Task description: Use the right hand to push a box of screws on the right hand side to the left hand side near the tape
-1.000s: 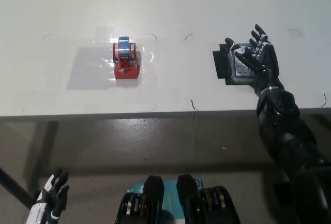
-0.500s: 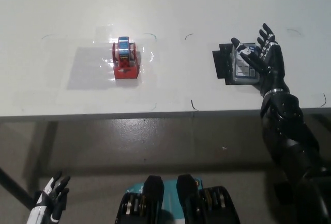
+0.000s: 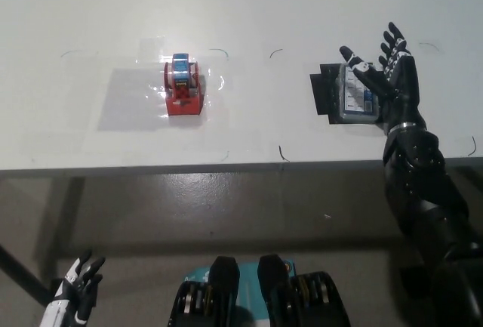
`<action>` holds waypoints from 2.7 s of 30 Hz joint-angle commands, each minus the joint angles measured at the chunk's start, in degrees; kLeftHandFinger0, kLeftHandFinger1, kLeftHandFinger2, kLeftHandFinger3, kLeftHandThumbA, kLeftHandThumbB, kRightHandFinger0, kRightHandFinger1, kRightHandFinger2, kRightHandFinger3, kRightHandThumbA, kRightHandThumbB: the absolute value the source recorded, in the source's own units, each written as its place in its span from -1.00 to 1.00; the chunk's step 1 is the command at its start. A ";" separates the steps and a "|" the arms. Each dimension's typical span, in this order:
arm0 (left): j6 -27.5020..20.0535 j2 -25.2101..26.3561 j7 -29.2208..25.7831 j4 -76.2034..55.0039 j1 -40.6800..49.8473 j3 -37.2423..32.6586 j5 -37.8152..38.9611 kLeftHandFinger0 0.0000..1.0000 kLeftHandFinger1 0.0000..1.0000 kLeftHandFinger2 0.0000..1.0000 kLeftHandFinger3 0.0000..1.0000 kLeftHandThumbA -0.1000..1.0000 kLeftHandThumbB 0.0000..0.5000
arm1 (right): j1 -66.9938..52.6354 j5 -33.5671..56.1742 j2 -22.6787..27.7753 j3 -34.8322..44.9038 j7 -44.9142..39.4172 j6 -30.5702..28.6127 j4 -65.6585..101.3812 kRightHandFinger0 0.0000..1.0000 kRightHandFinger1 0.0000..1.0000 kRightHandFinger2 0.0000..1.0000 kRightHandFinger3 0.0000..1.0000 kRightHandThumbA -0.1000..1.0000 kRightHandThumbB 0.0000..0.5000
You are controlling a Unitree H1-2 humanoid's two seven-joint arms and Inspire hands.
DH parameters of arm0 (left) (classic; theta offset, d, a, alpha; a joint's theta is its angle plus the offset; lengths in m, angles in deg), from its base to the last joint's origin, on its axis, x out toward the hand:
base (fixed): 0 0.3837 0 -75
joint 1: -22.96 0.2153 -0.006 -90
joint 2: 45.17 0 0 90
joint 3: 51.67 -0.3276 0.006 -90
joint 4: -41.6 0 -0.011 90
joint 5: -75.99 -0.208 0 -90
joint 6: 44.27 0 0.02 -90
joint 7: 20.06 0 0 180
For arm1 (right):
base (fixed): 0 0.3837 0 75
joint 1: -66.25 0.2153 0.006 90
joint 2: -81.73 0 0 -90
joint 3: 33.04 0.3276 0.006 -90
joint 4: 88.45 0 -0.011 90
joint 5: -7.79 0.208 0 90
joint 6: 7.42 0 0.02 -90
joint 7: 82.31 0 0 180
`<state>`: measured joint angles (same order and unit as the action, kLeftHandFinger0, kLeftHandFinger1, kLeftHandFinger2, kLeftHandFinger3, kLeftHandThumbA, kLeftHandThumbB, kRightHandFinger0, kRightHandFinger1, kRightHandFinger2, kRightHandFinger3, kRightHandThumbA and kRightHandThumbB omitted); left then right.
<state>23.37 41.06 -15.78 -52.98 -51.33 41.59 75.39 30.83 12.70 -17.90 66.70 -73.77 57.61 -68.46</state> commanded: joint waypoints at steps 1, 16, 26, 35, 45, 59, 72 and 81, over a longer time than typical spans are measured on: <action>-1.92 0.44 0.49 -1.86 -0.16 -0.13 0.37 1.00 0.96 0.89 1.00 0.86 -0.69 | 2.43 -0.59 1.17 -0.46 1.27 -1.95 -2.94 1.00 1.00 1.00 1.00 1.00 0.10; -2.27 0.87 0.69 -1.87 -1.37 0.47 0.53 0.97 0.92 0.84 1.00 0.87 -0.72 | 1.32 0.68 -0.05 0.18 2.38 -1.95 -8.77 1.00 1.00 1.00 1.00 1.00 0.18; -1.61 0.59 0.77 -1.81 -1.97 -0.04 -0.14 0.96 0.92 0.84 1.00 0.90 -0.70 | 0.18 -2.50 -5.88 -3.34 3.57 -1.95 -3.28 1.00 1.00 1.00 1.00 1.00 -0.07; -1.92 1.05 1.09 -1.71 -2.02 0.09 0.54 0.97 0.94 0.81 1.00 0.88 -0.67 | 1.21 -3.29 -10.38 -5.15 6.78 -1.95 -3.02 1.00 1.00 1.00 1.00 1.00 0.15; -1.14 1.02 1.35 -2.25 -1.88 0.06 0.74 0.98 0.95 0.82 1.00 0.89 -0.65 | 1.67 -1.86 -14.62 -4.56 8.91 -1.95 -1.10 1.00 1.00 1.00 1.00 1.00 -0.10; -0.45 -0.10 0.85 -2.98 -1.75 -0.03 0.43 0.97 0.91 0.76 1.00 0.85 -0.68 | 6.12 2.73 -22.34 2.65 15.66 -1.95 -4.26 1.00 1.00 1.00 1.00 1.00 0.41; -0.09 0.21 1.02 -3.18 -1.46 0.12 0.60 0.99 0.91 0.72 1.00 0.88 -0.65 | 8.07 3.84 -25.94 5.36 20.25 -1.95 -5.86 1.00 1.00 1.00 1.00 1.00 0.00; -0.39 0.49 0.97 -3.08 -2.03 0.12 -0.37 1.00 0.93 0.69 1.00 0.92 -0.68 | 10.46 5.68 -27.13 6.58 23.37 -1.95 -5.82 1.00 1.00 1.00 1.00 1.00 -0.07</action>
<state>23.62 41.12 -14.94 -54.23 -53.23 41.75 75.27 36.78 16.69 -42.93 73.05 -53.28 56.15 -74.58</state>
